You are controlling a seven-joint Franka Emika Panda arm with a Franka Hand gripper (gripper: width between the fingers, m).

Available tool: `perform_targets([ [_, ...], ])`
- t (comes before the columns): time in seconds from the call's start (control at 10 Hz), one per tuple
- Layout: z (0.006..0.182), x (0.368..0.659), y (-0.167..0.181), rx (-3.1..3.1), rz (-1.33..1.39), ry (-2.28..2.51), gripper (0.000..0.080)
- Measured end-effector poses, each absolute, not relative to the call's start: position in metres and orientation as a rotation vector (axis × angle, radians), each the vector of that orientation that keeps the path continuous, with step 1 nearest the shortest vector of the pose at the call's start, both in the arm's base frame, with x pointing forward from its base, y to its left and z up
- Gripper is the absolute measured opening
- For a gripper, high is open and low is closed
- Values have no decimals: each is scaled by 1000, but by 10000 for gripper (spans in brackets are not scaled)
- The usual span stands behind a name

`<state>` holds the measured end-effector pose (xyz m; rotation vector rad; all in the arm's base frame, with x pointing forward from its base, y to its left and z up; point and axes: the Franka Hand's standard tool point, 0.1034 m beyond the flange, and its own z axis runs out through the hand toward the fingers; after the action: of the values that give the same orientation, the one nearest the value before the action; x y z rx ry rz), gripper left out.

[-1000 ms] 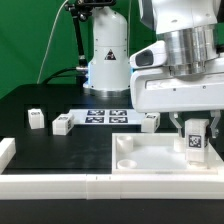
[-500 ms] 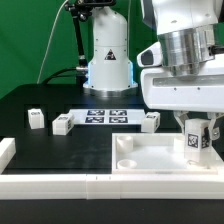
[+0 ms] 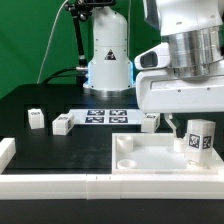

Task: Assemble one leg

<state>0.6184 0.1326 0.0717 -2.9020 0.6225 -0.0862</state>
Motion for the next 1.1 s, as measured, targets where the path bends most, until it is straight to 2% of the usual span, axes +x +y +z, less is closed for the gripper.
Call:
perform_targets([
  [0.6,68,619,127,-3010,-244,-283,649],
  [1.0,65,619,119,-2995,-276,-503,649],
  [1.1,65,619,119,-2995,-276,-503,547],
])
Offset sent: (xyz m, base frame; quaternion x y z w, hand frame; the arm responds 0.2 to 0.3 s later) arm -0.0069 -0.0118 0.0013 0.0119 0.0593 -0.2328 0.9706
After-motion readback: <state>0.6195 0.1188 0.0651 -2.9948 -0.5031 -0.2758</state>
